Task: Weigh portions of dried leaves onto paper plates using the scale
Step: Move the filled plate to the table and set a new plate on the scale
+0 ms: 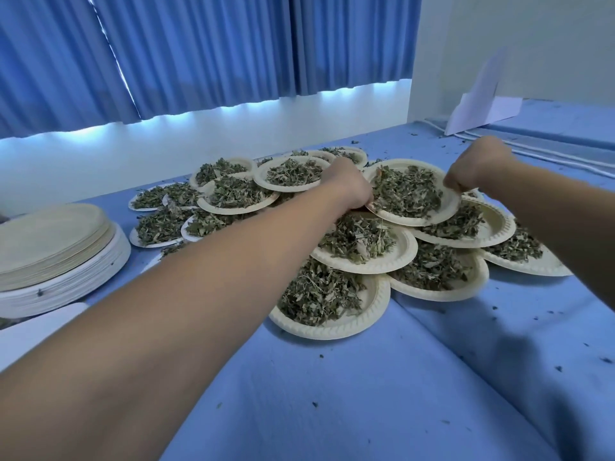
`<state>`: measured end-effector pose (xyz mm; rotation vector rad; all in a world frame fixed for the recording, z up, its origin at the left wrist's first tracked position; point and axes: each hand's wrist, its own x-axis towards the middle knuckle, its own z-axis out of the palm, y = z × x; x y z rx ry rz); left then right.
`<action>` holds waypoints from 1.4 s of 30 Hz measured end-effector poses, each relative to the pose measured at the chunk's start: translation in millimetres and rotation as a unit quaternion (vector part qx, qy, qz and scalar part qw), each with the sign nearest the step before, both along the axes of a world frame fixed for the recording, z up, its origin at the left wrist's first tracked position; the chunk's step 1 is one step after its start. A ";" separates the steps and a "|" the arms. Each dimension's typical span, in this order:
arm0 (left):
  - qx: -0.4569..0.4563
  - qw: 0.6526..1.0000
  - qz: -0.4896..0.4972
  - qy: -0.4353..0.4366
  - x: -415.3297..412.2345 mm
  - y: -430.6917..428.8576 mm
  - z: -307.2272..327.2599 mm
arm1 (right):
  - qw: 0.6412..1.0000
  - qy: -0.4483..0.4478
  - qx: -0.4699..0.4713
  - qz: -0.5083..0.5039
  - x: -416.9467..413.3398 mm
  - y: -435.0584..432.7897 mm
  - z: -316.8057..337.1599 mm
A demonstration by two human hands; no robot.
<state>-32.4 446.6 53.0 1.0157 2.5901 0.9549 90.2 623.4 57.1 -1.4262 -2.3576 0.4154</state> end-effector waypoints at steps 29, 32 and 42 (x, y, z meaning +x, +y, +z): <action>0.078 0.983 0.024 0.162 -49.7 -145.6 23.3 | 0.928 0.105 0.146 0.326 -105.1 -210.7 27.3; 0.046 0.977 0.081 0.191 -78.2 -215.3 28.1 | 0.904 0.117 0.129 0.390 -147.6 -275.5 30.4; -0.041 0.963 0.128 0.233 -149.9 -447.0 28.0 | 0.769 0.042 0.170 0.614 -245.6 -451.4 26.3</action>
